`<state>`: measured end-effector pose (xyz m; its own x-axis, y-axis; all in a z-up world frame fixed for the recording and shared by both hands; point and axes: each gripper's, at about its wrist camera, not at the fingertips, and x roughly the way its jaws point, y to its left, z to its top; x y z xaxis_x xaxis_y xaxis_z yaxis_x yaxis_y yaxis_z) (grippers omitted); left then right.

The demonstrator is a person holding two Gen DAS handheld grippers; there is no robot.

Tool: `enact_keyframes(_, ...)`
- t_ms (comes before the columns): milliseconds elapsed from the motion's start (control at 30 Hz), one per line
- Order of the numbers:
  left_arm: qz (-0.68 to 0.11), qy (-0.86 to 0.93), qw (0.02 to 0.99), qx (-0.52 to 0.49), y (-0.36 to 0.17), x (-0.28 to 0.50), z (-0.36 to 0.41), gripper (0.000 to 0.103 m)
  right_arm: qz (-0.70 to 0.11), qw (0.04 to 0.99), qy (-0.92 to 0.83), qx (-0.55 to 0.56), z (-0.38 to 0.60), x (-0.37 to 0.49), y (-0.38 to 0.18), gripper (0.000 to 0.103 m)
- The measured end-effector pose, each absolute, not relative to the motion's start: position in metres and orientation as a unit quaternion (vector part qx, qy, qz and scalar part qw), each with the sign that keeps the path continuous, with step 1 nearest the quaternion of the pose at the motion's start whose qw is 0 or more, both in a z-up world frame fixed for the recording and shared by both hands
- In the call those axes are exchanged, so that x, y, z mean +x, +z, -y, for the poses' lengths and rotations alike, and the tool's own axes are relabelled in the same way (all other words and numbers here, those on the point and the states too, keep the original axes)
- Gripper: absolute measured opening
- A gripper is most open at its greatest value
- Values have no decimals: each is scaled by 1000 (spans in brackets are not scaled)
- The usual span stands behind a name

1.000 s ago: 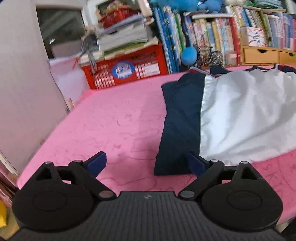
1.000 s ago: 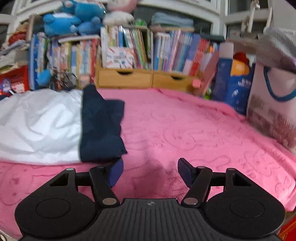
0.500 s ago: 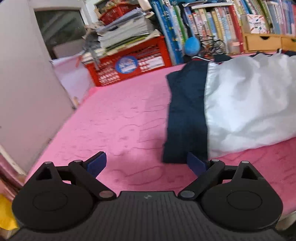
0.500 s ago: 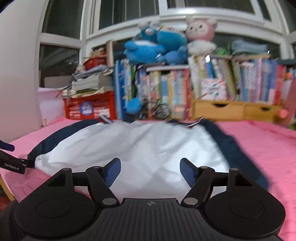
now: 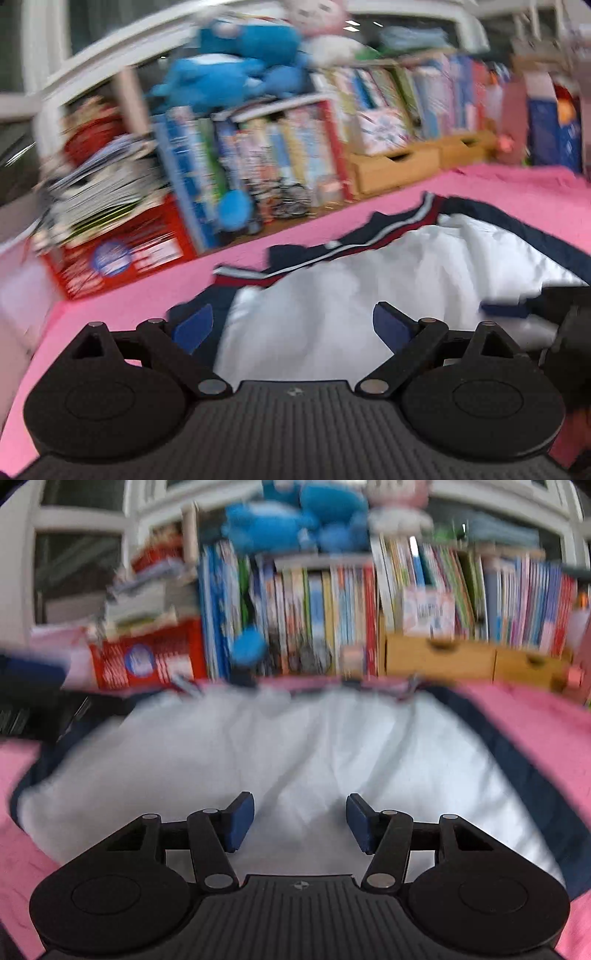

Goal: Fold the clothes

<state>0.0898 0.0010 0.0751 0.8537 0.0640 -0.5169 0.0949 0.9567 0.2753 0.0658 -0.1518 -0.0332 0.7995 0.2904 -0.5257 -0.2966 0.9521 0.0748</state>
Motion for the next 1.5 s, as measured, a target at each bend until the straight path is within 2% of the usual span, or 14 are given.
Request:
enact_keyframes(267, -313, 27, 929, 197, 41, 185, 17, 96, -280, 947, 157, -17, 149, 64, -34, 58)
enact_keyframes(333, -326, 44, 920, 212, 29, 210, 19, 103, -281, 946, 161, -11, 149, 64, -35, 58)
enact_keyframes(500, -349, 73, 926, 125, 30, 240, -9, 103, -281, 943, 177, 15, 157, 63, -36, 58)
enact_keyframes(533, -353, 74, 925, 116, 32, 240, -13, 103, -281, 943, 178, 16, 158, 63, -36, 58)
enact_keyframes(600, -357, 70, 927, 93, 44, 231, -18, 94, -280, 943, 178, 13, 157, 62, -36, 58)
enact_keyframes(633, -353, 63, 930, 82, 52, 224, -20, 94, -280, 943, 178, 12, 157, 62, -36, 58)
enact_keyframes(767, -326, 13, 941, 92, 65, 176, -20, 97, -281, 943, 178, 10, 157, 61, -37, 58)
enact_keyframes(933, -318, 69, 936, 133, 33, 129, -44, 99, -282, 942, 180, 10, 157, 61, -37, 62)
enact_keyframes(1000, -313, 91, 938, 118, 20, 115, -68, 103, -282, 942, 182, 10, 157, 62, -37, 64)
enact_keyframes(1067, -320, 98, 941, 55, 19, 102, -95, 103, -282, 941, 184, 8, 157, 62, -37, 66)
enact_keyframes(1133, -333, 123, 935, 15, 25, 96, -108, 102, -281, 942, 183, 7, 157, 61, -37, 68)
enact_keyframes(1200, -309, 122, 943, 10, 39, 88, -106, 99, -278, 944, 180, 11, 159, 61, -37, 73)
enact_keyframes(1333, -246, 86, 965, 30, 56, 90, -83, 101, -240, 953, 185, 11, 159, 60, -22, 74)
enact_keyframes(1500, -253, 108, 958, 81, 25, 131, -64, 101, -212, 955, 201, -52, 131, 96, -5, 73)
